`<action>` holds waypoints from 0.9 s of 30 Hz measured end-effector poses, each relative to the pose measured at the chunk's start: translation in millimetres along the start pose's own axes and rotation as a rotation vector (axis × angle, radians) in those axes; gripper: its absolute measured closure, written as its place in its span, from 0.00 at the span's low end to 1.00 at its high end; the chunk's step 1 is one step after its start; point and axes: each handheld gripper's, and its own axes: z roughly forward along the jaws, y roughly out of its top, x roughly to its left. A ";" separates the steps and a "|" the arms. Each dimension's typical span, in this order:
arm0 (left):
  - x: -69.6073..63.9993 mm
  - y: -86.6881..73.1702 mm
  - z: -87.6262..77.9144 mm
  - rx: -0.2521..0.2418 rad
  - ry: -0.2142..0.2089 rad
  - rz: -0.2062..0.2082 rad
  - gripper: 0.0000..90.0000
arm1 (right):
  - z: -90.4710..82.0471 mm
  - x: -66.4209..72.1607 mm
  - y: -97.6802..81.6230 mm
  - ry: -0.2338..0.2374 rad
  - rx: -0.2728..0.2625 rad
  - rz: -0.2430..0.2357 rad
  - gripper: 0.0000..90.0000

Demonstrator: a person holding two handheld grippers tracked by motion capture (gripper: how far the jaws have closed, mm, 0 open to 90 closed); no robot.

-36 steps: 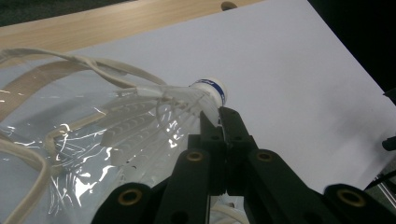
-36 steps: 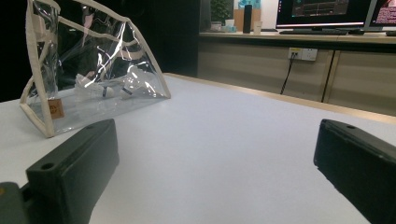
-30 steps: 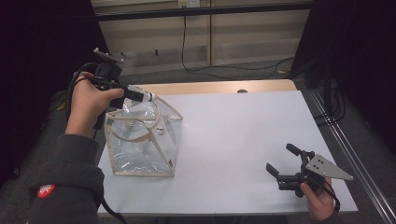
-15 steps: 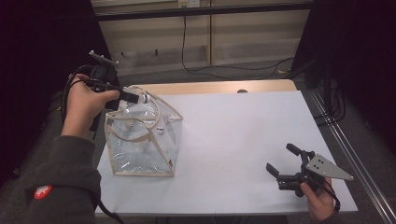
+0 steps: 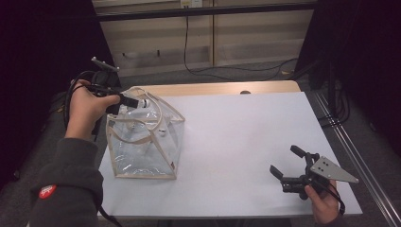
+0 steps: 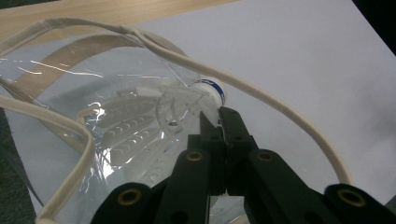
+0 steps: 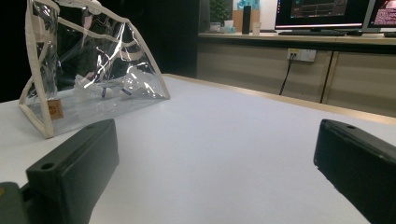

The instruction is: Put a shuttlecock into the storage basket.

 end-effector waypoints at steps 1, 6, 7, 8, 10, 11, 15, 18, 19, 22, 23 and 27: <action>0.5 0.3 1.3 0.000 -0.003 0.001 1.00 | 0.1 -0.2 -0.2 -0.002 0.002 -0.001 0.00; 3.0 0.7 2.6 0.002 0.007 -0.003 0.99 | 0.6 0.4 -0.4 -0.001 0.002 -0.004 0.00; 4.7 0.5 3.2 -0.001 0.006 -0.004 0.99 | 0.2 0.2 -0.2 -0.004 0.002 -0.004 0.00; 5.8 0.1 3.9 0.001 0.005 -0.008 0.99 | -0.3 0.1 0.0 -0.003 0.002 0.000 0.00; 7.2 -0.9 6.3 0.002 0.007 -0.011 0.99 | -0.6 -0.3 0.1 -0.006 -0.005 0.003 0.00; 8.1 -1.3 7.5 0.000 0.004 -0.015 0.99 | -1.1 -0.5 0.4 -0.007 -0.004 0.003 0.00; 11.0 -2.7 12.5 0.007 0.014 -0.023 0.99 | -1.3 -0.3 0.3 -0.010 -0.003 0.003 0.00; 11.9 -2.4 14.9 0.006 0.014 -0.025 0.99 | -1.5 -0.7 0.3 -0.010 -0.003 0.000 0.00; 11.7 -2.3 15.5 0.005 0.014 -0.025 0.99 | -1.7 -1.1 0.3 -0.010 -0.003 -0.002 0.00; 11.3 -2.5 16.7 0.004 0.012 -0.027 0.99 | -1.9 -1.7 0.3 -0.012 -0.004 -0.002 0.00; 11.2 -2.8 17.3 0.000 0.008 -0.028 0.99 | -1.9 -1.8 0.4 -0.012 -0.005 -0.003 0.00; 12.0 -3.5 19.4 0.001 0.008 -0.031 0.99 | -2.3 -1.7 0.5 -0.012 -0.006 0.000 0.00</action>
